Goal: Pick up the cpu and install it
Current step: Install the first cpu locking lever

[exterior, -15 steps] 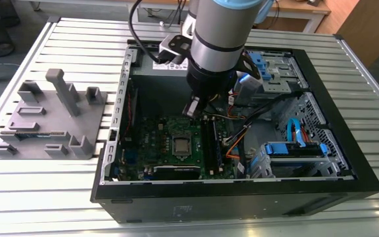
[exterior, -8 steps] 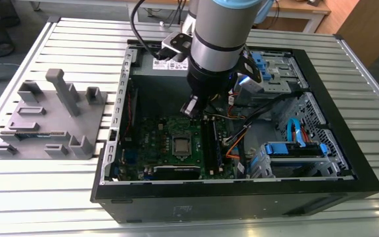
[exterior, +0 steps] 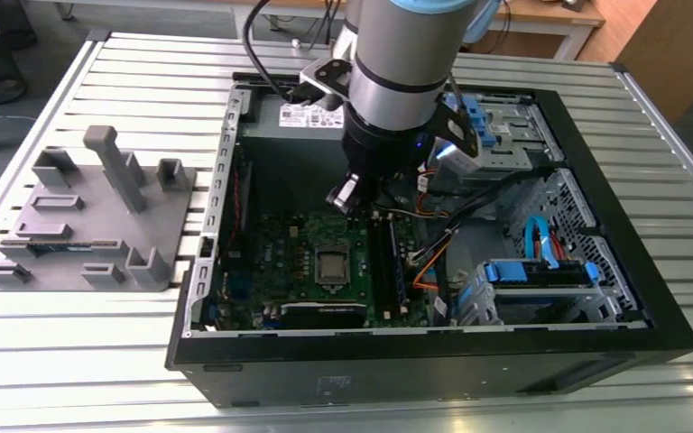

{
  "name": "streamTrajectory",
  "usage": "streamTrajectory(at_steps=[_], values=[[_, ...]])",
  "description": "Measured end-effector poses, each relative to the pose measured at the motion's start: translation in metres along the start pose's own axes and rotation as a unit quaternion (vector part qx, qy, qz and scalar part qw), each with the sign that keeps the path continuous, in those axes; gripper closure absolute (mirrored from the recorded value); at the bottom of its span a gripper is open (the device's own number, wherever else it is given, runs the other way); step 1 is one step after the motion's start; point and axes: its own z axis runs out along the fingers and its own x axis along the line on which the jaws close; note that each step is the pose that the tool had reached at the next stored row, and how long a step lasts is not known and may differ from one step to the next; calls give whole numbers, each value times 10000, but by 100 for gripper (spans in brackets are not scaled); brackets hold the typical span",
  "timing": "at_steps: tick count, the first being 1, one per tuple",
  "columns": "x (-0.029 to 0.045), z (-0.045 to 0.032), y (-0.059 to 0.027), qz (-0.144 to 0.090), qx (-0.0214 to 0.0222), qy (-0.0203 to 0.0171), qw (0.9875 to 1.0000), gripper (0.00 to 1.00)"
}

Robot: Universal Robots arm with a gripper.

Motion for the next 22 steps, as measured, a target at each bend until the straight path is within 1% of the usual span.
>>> streamTrajectory(at_steps=[4,6,10,14,16,19,22], values=[[0,0,0,264,58,42,9996,89],[-2,0,1,345,82,61,9994,89],[-2,-1,1,350,84,63,9993,89],[-2,-28,3,350,84,63,9993,89],[-6,-29,6,350,84,62,9993,89],[-21,-28,20,350,84,62,9993,89],[-55,-26,49,350,84,63,9993,89]])
